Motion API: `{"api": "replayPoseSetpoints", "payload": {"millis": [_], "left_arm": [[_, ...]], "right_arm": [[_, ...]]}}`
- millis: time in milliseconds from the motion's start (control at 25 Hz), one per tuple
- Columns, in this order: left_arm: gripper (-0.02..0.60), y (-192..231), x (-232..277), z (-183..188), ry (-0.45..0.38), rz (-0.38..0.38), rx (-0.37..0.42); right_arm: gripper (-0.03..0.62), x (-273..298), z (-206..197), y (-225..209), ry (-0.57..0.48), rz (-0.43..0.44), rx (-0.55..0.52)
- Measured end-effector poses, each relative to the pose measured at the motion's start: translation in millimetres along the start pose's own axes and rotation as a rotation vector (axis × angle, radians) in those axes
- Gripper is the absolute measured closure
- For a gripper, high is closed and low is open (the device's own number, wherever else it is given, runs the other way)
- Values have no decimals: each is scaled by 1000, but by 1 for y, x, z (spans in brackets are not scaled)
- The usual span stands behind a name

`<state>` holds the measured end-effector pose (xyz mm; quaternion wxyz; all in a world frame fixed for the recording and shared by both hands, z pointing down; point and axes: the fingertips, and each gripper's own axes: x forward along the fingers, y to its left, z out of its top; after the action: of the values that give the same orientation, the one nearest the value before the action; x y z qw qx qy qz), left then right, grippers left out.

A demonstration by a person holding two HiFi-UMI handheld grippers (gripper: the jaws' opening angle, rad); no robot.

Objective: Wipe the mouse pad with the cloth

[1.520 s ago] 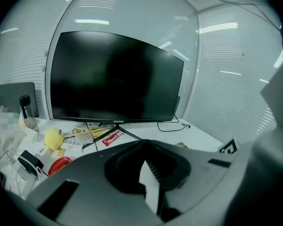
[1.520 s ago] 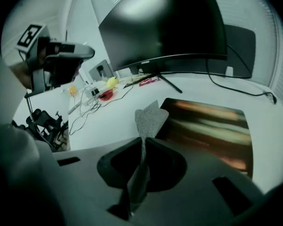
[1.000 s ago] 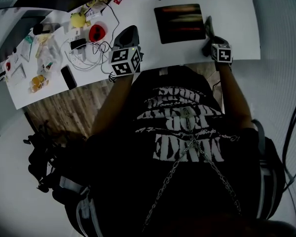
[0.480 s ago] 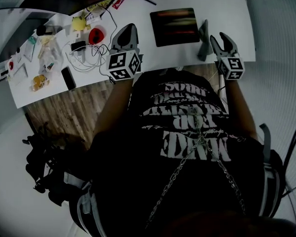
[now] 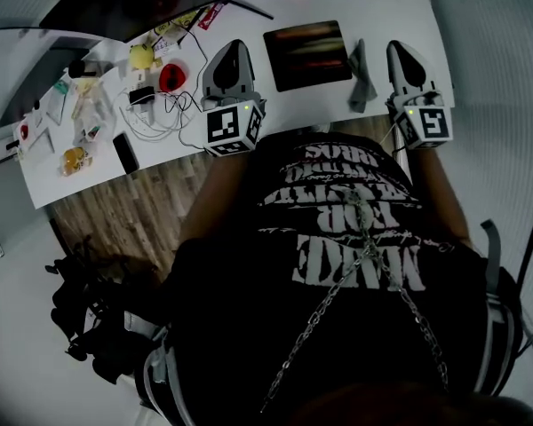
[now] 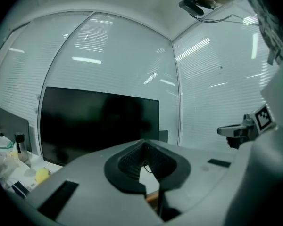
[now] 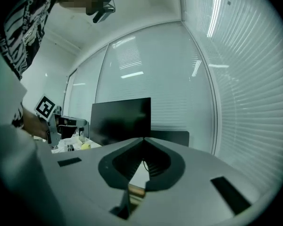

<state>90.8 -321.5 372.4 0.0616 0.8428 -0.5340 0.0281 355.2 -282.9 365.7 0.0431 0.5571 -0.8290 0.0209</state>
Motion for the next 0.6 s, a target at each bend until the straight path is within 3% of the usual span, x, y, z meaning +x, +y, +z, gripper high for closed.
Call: {"api": "replayPoseSetpoints", "payload": {"millis": [600], "left_arm": [[577, 0, 3, -8, 38, -3, -21]], "right_arm": [[594, -13, -20, -21, 42, -65, 44]]}}
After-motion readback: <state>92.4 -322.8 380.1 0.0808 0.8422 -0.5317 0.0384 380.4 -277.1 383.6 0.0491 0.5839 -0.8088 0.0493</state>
